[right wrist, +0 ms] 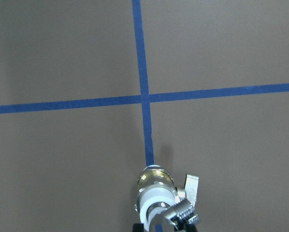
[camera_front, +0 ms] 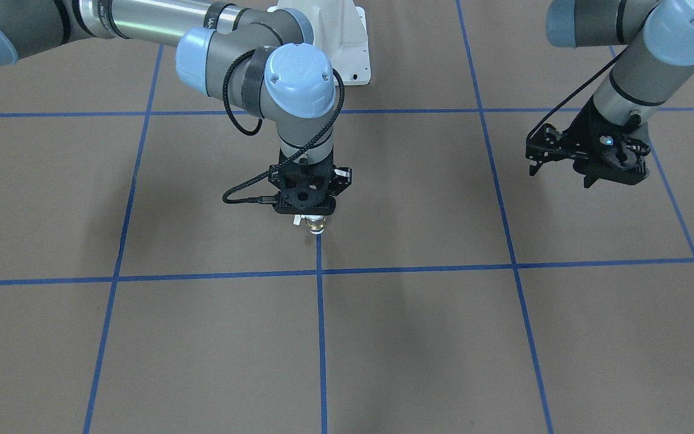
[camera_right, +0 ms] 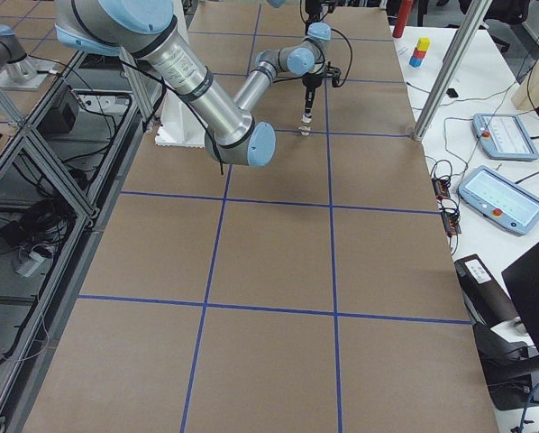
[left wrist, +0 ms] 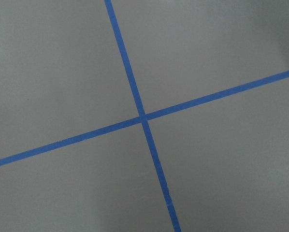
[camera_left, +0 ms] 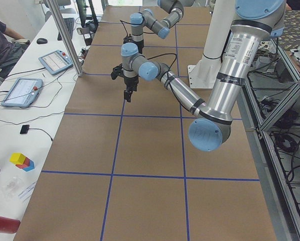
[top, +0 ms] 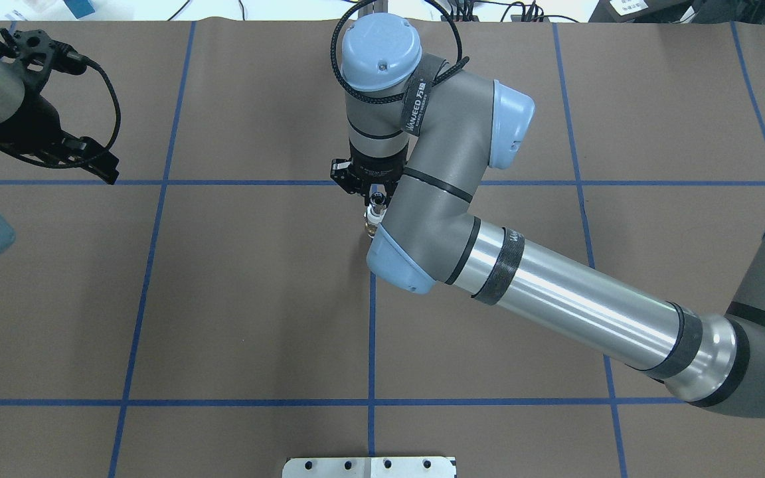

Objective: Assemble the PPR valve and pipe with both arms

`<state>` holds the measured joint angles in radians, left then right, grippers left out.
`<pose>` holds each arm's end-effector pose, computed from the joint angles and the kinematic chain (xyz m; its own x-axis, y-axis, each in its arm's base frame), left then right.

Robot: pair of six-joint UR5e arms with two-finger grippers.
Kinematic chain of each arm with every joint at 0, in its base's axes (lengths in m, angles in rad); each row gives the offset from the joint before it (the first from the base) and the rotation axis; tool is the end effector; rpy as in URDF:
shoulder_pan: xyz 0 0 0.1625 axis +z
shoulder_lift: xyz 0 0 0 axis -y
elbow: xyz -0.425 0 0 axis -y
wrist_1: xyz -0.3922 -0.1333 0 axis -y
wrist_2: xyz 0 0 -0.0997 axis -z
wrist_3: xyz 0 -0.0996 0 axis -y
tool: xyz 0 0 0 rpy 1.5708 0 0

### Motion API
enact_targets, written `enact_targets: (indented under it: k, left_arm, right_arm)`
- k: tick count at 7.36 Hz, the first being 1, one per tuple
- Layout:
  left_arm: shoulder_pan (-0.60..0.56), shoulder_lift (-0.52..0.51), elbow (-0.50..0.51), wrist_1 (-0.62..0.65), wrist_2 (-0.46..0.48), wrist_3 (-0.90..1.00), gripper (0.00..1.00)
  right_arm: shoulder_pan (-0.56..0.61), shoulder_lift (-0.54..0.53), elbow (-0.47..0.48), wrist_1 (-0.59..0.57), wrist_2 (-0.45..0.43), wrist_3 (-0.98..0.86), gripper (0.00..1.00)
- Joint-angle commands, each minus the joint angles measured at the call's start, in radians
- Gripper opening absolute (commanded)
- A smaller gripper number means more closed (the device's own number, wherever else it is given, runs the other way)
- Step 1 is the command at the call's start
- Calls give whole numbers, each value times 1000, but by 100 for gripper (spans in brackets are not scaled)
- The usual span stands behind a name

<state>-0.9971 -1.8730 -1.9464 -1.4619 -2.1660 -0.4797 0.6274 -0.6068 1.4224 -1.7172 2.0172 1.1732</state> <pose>0.2391 -0.5127 0.3381 0.6826 0.2972 -0.6677 -0.1603 0.9522 0.2599 -0.5557 -0.5145 0.1279 0.7065 0.0809 0.7031 -0.0425 0.9965 -0.0720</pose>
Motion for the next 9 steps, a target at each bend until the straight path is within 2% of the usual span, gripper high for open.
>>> enact_targets:
  k: [1, 3, 4, 6, 9]
  left_arm:
    - [0, 0, -2, 0, 0, 0, 100]
    - [0, 0, -2, 0, 0, 0, 100]
    - [-1, 0, -3, 0, 0, 0, 100]
    - [0, 2, -8, 0, -6, 0, 100]
    - [0, 0, -9, 0, -6, -2, 100]
  right_arm:
    - [-2, 4, -13, 1, -2, 6, 0]
    - [-2, 4, -13, 1, -2, 3, 0]
    - [-2, 4, -13, 1, -2, 8, 20]
    - [-2, 5, -16, 1, -3, 17, 99]
    - [-2, 7, -13, 2, -3, 20, 100]
